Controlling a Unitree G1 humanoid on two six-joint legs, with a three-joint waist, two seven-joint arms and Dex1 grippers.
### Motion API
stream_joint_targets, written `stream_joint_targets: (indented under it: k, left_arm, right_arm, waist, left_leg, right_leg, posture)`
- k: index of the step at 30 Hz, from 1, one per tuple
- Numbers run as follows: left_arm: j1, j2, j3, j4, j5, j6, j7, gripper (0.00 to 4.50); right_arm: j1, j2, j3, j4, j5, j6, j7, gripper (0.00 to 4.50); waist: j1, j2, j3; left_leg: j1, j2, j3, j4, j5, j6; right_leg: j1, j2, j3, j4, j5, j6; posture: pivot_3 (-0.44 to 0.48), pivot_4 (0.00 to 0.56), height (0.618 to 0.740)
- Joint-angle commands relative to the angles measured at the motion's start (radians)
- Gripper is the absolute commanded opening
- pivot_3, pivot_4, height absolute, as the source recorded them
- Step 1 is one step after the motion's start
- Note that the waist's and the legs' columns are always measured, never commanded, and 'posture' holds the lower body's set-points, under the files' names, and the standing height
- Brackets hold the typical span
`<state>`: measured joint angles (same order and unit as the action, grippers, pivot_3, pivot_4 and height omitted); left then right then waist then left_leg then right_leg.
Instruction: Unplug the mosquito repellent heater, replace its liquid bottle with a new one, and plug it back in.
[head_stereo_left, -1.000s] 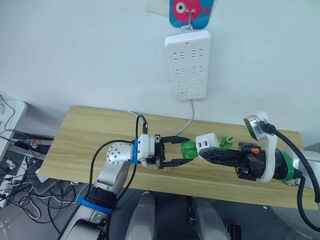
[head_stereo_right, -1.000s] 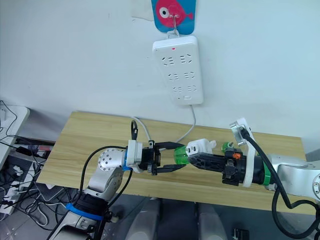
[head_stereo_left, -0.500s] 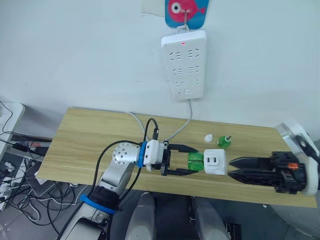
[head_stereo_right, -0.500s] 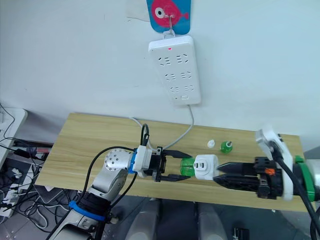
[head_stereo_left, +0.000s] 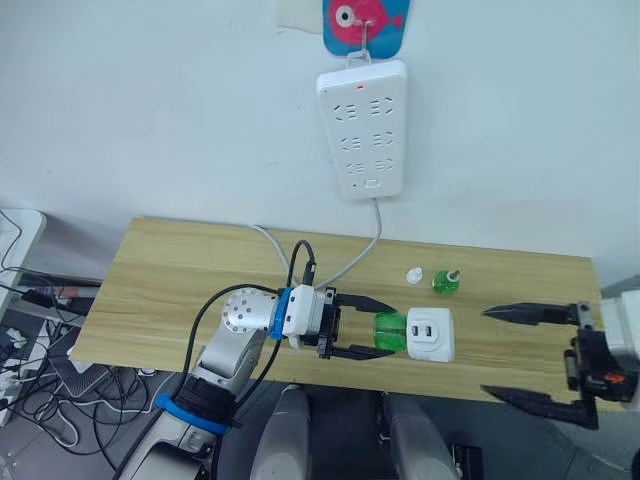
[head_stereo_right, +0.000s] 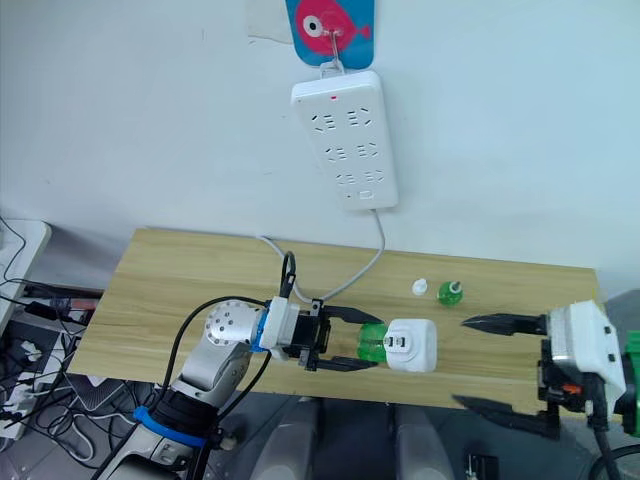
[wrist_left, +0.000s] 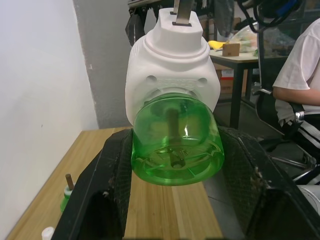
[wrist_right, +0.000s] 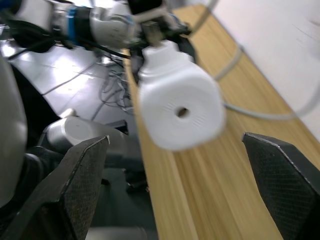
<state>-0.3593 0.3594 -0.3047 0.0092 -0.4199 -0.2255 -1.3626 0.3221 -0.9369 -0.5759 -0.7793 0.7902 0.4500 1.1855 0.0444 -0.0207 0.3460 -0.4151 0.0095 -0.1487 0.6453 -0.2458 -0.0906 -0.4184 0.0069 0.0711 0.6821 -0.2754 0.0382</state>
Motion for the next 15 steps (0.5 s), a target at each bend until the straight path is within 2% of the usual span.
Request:
stream_joint_targets:
  k: [1, 8, 15]
  left_arm:
    - [0.003, -0.001, 0.008, -0.041, -0.02, -0.011, -0.013, 2.23]
    - [-0.006, -0.004, 0.008, -0.042, -0.018, -0.008, -0.013, 2.23]
    - [-0.012, -0.014, 0.003, -0.047, -0.012, -0.004, 0.0, 2.23]
  right_arm:
    - [-0.06, 0.009, 0.092, 0.003, -0.059, -0.071, -0.01, 4.45]
    - [-0.148, 0.008, 0.223, -0.001, -0.062, -0.05, -0.059, 4.45]
    - [-0.212, 0.006, 0.301, 0.033, -0.092, -0.07, -0.074, 4.45]
  waist:
    - [0.0, 0.0, 0.0]
    - [0.004, 0.0, 0.0]
    - [0.006, 0.0, 0.0]
  left_leg:
    - [0.0, 0.0, 0.0, 0.0, 0.0, 0.0]
    - [0.0, -0.001, 0.0, 0.0, 0.0, 0.0]
    - [0.0, -0.001, 0.0, 0.0, 0.0, 0.0]
  right_leg:
    - [0.0, 0.0, 0.0, 0.0, 0.0, 0.0]
    - [0.0, -0.001, 0.0, 0.0, 0.0, 0.0]
    - [0.0, -0.001, 0.0, 0.0, 0.0, 0.0]
  posture:
    - [0.154, 0.31, 0.74]
    - [0.16, 0.321, 0.74]
    - [0.172, 0.331, 0.74]
